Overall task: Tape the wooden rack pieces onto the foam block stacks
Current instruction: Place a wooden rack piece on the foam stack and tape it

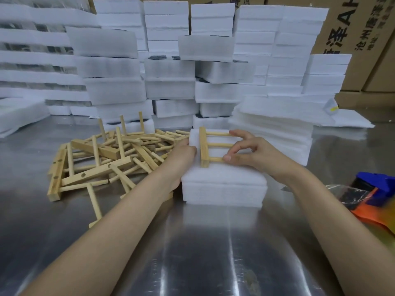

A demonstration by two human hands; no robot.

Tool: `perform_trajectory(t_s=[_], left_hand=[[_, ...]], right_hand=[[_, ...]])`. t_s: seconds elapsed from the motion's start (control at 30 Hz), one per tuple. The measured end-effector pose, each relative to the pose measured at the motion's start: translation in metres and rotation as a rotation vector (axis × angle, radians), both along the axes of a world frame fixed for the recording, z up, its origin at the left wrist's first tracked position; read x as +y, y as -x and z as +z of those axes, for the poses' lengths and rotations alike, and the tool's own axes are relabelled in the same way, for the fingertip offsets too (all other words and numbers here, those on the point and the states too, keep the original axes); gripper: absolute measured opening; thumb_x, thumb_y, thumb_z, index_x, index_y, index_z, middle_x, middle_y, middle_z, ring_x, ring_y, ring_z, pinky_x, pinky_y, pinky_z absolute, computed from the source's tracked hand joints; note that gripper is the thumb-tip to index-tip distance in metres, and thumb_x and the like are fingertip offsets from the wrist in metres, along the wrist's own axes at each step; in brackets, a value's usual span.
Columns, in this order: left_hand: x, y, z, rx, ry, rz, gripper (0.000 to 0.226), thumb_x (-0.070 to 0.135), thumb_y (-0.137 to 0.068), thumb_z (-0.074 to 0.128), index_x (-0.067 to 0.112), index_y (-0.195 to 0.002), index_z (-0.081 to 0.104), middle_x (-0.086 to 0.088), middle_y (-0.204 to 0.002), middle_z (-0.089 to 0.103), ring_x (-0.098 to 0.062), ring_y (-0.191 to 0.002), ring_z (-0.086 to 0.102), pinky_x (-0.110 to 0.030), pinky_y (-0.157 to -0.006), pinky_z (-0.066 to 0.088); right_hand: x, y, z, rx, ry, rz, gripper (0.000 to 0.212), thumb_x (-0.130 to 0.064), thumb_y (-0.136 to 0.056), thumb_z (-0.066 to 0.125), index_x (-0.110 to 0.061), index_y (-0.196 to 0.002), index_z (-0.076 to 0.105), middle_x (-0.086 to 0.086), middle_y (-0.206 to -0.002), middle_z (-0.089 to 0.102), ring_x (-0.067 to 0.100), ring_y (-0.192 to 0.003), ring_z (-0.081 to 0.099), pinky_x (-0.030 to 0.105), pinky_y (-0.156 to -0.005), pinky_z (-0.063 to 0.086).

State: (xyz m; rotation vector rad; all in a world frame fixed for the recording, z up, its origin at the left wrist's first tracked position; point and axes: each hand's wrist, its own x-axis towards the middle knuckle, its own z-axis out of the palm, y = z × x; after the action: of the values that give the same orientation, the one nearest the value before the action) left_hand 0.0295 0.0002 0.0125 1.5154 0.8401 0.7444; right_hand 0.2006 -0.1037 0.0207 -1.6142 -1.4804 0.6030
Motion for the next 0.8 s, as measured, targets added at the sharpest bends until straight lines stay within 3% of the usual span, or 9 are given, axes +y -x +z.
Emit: perform_trajectory(t_s=[0.07,0.13,0.2,0.3,0.4,0.47,0.53,0.63,0.8], left_hand=[[0.0,0.001,0.0,-0.012,0.029,0.002,0.039,0.0,-0.097,0.032,0.025,-0.087,0.061,-0.001,-0.085,0.067,-0.014,-0.068,0.067,-0.02,-0.046,0.051],[0.003,0.001,-0.001,-0.02,0.103,0.021,0.032,0.01,-0.099,0.034,0.021,-0.091,0.062,-0.007,-0.093,0.069,-0.02,-0.078,0.068,-0.03,-0.067,0.058],[0.008,0.001,-0.004,-0.011,0.168,0.037,0.032,0.025,-0.102,0.034,0.014,-0.111,0.063,-0.013,-0.111,0.068,-0.028,-0.1,0.065,-0.042,-0.093,0.052],[0.019,0.0,-0.007,0.081,0.176,0.007,0.052,0.048,-0.101,0.03,0.017,-0.14,0.047,-0.008,-0.138,0.054,-0.026,-0.125,0.052,-0.045,-0.109,0.039],[0.024,0.0,-0.007,0.209,0.085,-0.023,0.072,0.066,-0.095,0.016,0.022,-0.147,0.038,-0.008,-0.149,0.041,-0.028,-0.137,0.039,-0.047,-0.114,0.029],[0.025,0.003,-0.007,0.325,-0.107,-0.023,0.077,0.068,-0.093,0.005,0.024,-0.146,0.039,-0.008,-0.149,0.042,-0.028,-0.139,0.036,-0.047,-0.115,0.027],[0.026,0.007,-0.009,0.424,-0.283,-0.052,0.079,0.066,-0.092,-0.003,0.028,-0.144,0.041,-0.007,-0.146,0.047,-0.027,-0.139,0.036,-0.048,-0.116,0.023],[0.034,0.015,-0.015,0.492,-0.343,-0.081,0.08,0.066,-0.091,-0.008,0.035,-0.131,0.055,-0.005,-0.133,0.059,-0.027,-0.134,0.041,-0.05,-0.117,0.017],[0.04,0.016,-0.025,0.564,-0.423,-0.047,0.084,0.066,-0.091,-0.004,0.026,-0.13,0.059,-0.01,-0.142,0.05,-0.029,-0.14,0.031,-0.044,-0.117,0.017]], right_hand=[[-0.001,0.002,0.002,0.005,0.02,-0.004,0.038,-0.061,-0.051,0.076,-0.031,-0.074,0.076,-0.018,-0.14,0.042,-0.009,-0.13,0.035,0.023,-0.106,0.024],[0.0,0.007,0.002,0.041,-0.034,-0.066,0.026,-0.056,-0.066,0.073,-0.03,-0.071,0.073,-0.015,-0.133,0.049,-0.004,-0.124,0.044,0.021,-0.099,0.031],[0.005,0.006,0.0,0.117,-0.163,-0.208,0.016,-0.04,-0.086,0.066,-0.028,-0.075,0.068,-0.004,-0.127,0.057,0.009,-0.114,0.053,0.024,-0.091,0.037],[0.008,-0.003,-0.003,0.172,-0.137,-0.369,0.011,-0.038,-0.094,0.056,-0.031,-0.102,0.06,0.0,-0.13,0.052,0.016,-0.111,0.05,0.031,-0.092,0.041],[0.011,-0.012,-0.009,0.348,0.031,-0.392,0.04,-0.047,-0.096,0.048,-0.029,-0.132,0.046,-0.003,-0.134,0.049,0.016,-0.11,0.054,0.037,-0.094,0.046],[0.014,-0.014,-0.013,0.39,0.094,-0.366,0.05,-0.051,-0.096,0.044,-0.026,-0.139,0.041,-0.001,-0.135,0.052,0.021,-0.113,0.056,0.044,-0.102,0.044],[0.017,-0.016,-0.016,0.357,0.103,-0.359,0.051,-0.052,-0.096,0.04,-0.026,-0.139,0.043,0.0,-0.135,0.053,0.022,-0.117,0.055,0.045,-0.106,0.042],[0.018,-0.015,-0.016,0.356,0.087,-0.383,0.045,-0.051,-0.098,0.037,-0.027,-0.134,0.046,-0.002,-0.129,0.056,0.021,-0.115,0.056,0.044,-0.105,0.042],[0.016,-0.013,-0.013,0.371,0.131,-0.388,0.043,-0.045,-0.1,0.036,-0.021,-0.135,0.046,0.003,-0.125,0.059,0.025,-0.11,0.06,0.046,-0.103,0.045]])
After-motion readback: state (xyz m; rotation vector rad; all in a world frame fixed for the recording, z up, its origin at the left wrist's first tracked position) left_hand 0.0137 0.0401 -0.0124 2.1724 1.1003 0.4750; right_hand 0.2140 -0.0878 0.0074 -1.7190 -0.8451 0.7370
